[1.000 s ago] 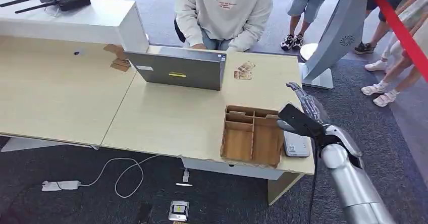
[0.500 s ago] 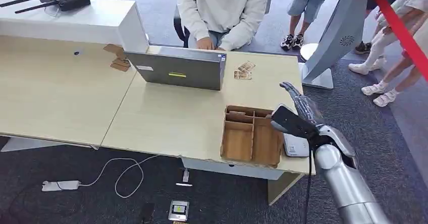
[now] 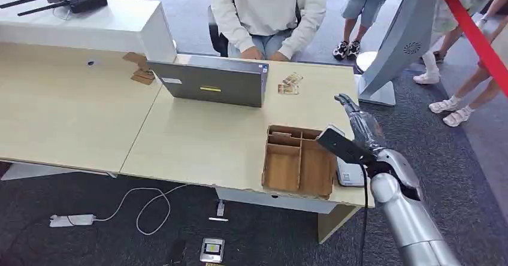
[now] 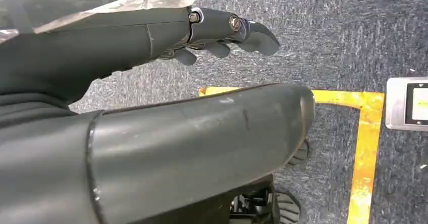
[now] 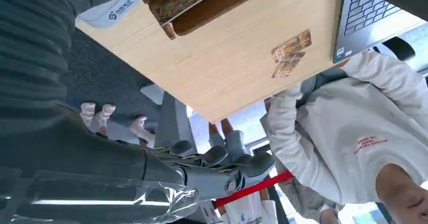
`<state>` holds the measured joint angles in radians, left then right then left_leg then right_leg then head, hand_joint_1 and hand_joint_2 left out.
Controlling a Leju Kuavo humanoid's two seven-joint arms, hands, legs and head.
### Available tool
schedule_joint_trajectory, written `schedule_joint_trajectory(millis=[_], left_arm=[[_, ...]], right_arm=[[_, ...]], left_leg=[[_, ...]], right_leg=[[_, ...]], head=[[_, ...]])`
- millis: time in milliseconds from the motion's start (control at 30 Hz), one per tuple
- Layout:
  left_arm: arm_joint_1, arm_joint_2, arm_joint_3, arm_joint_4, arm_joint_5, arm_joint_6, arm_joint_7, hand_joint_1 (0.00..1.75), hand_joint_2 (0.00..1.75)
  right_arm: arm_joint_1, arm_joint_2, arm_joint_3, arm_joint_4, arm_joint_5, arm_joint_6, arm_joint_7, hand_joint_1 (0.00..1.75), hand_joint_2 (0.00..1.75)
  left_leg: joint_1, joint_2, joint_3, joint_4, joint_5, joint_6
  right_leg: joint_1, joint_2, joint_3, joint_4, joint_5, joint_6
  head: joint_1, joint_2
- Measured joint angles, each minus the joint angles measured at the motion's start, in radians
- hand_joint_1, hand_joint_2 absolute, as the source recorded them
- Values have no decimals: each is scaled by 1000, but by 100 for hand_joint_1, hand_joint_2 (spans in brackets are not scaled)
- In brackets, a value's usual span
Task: Pass the card to the sensor for recognition and then transmit it.
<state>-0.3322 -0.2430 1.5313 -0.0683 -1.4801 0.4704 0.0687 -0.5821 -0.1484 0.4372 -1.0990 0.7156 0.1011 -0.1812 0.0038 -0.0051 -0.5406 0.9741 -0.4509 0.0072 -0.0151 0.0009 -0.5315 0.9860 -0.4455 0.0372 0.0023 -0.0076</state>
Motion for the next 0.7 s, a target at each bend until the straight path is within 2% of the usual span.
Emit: schedule_joint_trajectory(millis=[333,467,633,700], left_arm=[[-1,-2,0,0,-8,10,0,0,0],[-1,0,0,0,-33,34,6,0,0],[-2,-3,0,1,13,5,10,0,0],[-2,-4,0,2,2,24,10,0,0]], right_arm=[[14,0,10,-2,30,3,0,0,175],[18,-3,15,-2,34,16,5,0,175],[19,-5,23,-2,61,24,9,0,175],[18,-4,28,-1,94,17,22,0,175]], left_leg=[[0,0,0,0,0,0],[0,0,0,0,0,0],[0,0,0,0,0,0],[0,0,0,0,0,0]], right_leg=[[0,0,0,0,0,0],[0,0,0,0,0,0],[0,0,0,0,0,0],[0,0,0,0,0,0]], head=[[0,0],[0,0],[0,0],[0,0]])
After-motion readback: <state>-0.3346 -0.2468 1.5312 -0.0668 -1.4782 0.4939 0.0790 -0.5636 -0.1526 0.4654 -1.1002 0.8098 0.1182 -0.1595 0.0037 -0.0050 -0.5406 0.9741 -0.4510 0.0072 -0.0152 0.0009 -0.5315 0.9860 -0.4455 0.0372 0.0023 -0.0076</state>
